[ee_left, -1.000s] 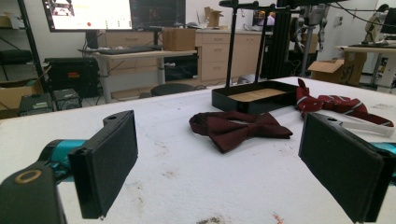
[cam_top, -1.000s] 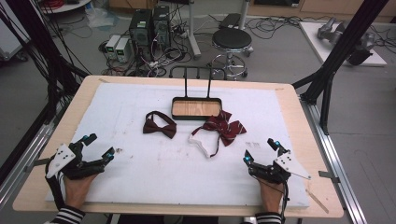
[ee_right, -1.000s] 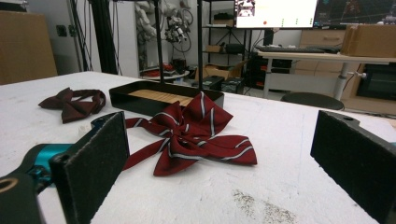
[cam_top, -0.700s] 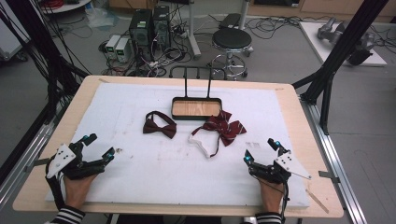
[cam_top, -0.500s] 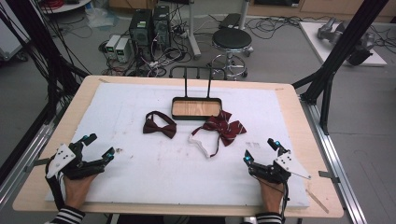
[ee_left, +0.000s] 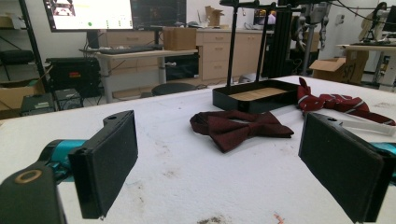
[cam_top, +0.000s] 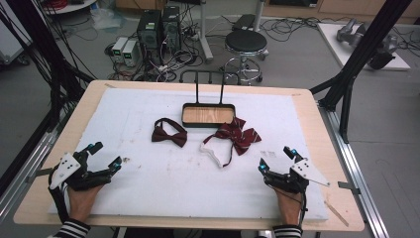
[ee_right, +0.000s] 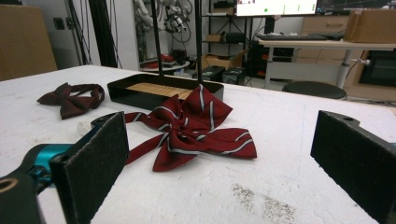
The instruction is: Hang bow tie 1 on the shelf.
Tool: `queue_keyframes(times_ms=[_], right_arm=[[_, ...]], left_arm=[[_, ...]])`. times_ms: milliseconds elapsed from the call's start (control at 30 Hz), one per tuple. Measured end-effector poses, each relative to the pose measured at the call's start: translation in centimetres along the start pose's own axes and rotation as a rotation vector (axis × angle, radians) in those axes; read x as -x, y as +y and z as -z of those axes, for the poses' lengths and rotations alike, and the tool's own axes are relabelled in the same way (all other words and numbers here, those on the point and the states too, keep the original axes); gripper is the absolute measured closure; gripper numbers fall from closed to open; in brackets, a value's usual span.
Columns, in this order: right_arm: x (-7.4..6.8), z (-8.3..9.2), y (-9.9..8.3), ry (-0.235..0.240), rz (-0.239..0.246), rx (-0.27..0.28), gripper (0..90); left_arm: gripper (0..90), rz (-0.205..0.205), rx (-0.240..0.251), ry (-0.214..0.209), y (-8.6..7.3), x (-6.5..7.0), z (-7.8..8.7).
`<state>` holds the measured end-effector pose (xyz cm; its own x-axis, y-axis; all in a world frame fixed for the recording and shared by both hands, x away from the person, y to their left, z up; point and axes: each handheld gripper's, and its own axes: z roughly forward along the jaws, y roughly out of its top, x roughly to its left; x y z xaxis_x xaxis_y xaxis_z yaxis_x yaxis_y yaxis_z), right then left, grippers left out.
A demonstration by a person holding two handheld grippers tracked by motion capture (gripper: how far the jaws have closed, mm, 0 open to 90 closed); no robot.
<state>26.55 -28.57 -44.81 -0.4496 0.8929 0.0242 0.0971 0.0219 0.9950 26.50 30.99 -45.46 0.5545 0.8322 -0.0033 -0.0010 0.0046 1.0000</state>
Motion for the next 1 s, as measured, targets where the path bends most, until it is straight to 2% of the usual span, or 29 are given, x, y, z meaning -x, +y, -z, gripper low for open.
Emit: queue_keyframes(times_ms=[67,233,500,633,667,767,800,933,1000], right_arm=[[0.1,0.0,0.8,0.007,-0.010,-0.007,3.4],[0.2,-0.3,2.0,0.021,0.013,-0.028,3.4],[-0.2,-2.0,4.7,0.078,0.052,-0.125,3.4],[-0.7,-3.3,6.0,0.123,0.073,-0.181,3.4],[-0.8,-4.1,6.6,0.143,0.080,-0.210,3.5],[-1.0,-4.8,7.2,0.168,0.081,-0.235,3.5],[-1.2,-5.5,7.7,0.187,0.096,-0.254,3.4],[-1.5,-6.6,8.4,0.212,0.114,-0.293,3.5],[-1.8,-7.6,8.9,0.231,0.123,-0.335,3.5]], left_arm=[[12.2,0.000,0.001,0.001,0.0,0.0,0.0],[12.2,0.000,-0.001,0.002,0.0,0.0,0.0],[12.2,0.000,-0.001,0.002,0.0,0.0,0.0],[12.2,0.003,0.001,0.000,0.0,0.0,0.0],[12.2,0.003,0.001,0.001,0.0,0.0,0.0],[12.2,0.003,0.001,0.001,0.0,0.0,0.0],[12.2,0.004,0.003,0.002,0.0,0.0,0.0],[12.2,0.001,0.002,0.002,0.0,0.0,0.0],[12.2,0.003,0.003,0.003,0.0,0.0,0.0]])
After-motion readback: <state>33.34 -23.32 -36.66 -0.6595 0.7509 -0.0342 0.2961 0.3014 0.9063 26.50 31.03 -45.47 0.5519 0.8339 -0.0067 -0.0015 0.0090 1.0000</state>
